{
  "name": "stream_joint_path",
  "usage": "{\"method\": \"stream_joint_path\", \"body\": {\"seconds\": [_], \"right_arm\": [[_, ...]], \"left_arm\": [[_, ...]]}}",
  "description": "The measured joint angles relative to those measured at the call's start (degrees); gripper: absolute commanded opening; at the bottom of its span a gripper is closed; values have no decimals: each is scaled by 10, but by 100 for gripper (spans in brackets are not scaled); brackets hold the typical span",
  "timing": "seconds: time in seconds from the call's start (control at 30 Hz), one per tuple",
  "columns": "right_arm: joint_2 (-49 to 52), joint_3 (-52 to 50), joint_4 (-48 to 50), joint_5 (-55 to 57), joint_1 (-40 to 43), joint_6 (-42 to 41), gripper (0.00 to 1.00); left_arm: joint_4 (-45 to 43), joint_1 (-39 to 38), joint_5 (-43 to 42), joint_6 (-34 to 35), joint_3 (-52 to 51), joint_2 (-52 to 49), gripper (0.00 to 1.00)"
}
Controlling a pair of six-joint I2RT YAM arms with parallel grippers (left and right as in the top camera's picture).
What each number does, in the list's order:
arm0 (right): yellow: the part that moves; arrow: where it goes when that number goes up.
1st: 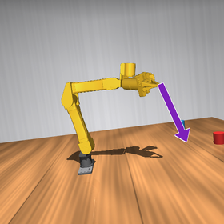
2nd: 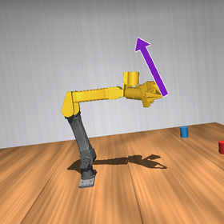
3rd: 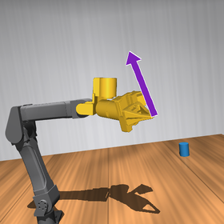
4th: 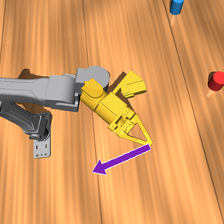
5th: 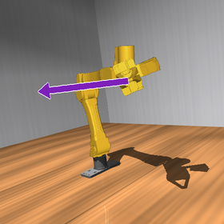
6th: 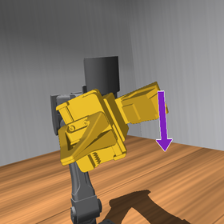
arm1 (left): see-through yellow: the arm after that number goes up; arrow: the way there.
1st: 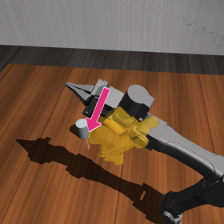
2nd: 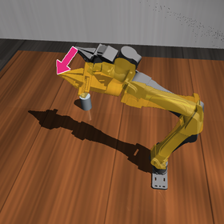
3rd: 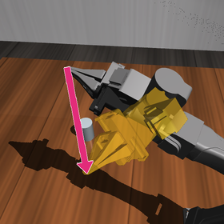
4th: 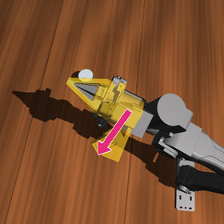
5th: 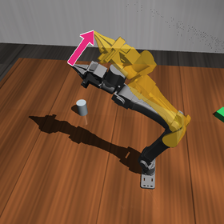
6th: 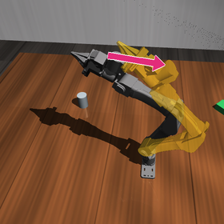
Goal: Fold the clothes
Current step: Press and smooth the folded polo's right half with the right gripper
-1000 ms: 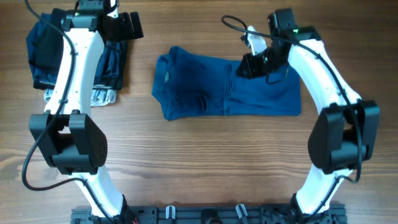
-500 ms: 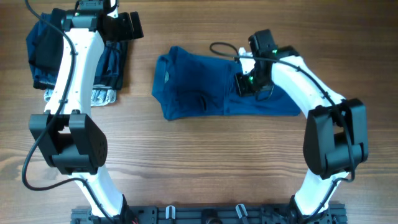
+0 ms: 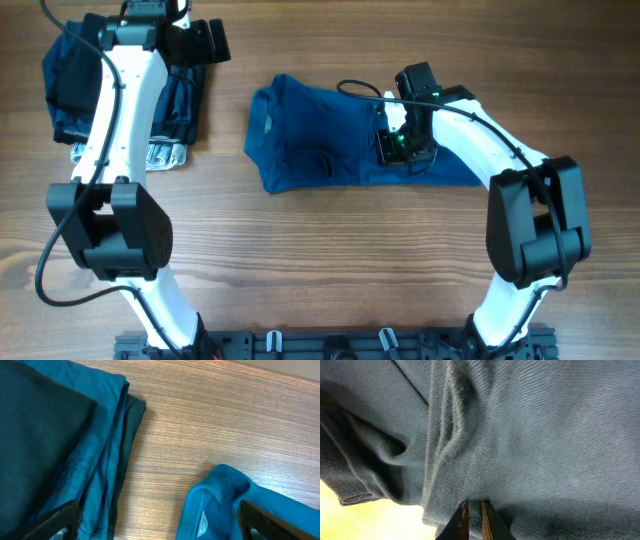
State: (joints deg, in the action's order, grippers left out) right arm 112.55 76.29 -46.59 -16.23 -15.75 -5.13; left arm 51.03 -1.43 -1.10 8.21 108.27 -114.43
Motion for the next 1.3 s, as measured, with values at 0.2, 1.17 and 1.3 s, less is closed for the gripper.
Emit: {"method": "stream_joint_path", "body": {"seconds": [0.2, 1.17, 1.3], "right_arm": [[0, 0, 15, 0, -9, -2, 6], [95, 140, 118, 120, -13, -118, 6], [110, 140, 175, 113, -13, -122, 9]], "left_arm": [[0, 0, 0, 0, 0, 0, 100], [0, 0, 0, 0, 0, 0, 100], [0, 0, 0, 0, 0, 0, 100]]}}
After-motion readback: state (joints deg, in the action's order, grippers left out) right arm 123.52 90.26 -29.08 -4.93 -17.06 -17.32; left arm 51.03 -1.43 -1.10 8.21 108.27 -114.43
